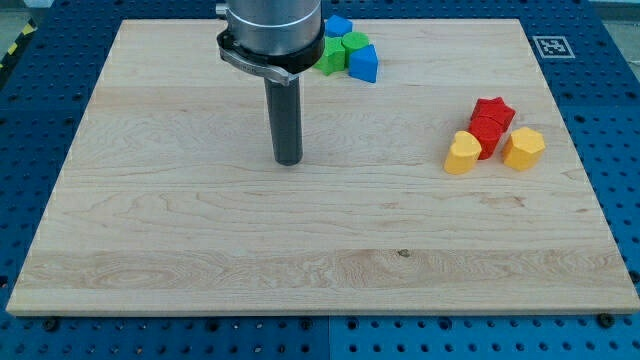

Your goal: Nudge yellow heart up a bit

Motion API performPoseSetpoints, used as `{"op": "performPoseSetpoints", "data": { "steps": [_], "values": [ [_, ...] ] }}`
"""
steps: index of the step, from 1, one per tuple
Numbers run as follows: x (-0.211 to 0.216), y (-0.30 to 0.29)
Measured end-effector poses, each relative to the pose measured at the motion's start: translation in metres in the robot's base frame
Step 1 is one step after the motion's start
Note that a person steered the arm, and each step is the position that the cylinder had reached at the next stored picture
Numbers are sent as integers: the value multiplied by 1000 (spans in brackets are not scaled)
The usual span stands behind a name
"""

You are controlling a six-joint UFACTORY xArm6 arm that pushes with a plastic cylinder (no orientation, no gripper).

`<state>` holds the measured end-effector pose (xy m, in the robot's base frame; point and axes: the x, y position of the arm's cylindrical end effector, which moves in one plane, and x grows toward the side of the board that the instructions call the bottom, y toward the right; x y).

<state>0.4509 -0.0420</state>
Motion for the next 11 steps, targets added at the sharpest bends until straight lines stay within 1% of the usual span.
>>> {"op": "performPoseSetpoints", "data": {
  "steps": [3,4,6,7,9,10,11],
  "values": [
    [1,1],
    [20,49],
    [44,198],
    [49,205],
    [23,210],
    [23,211],
    [23,233]
  ]
}}
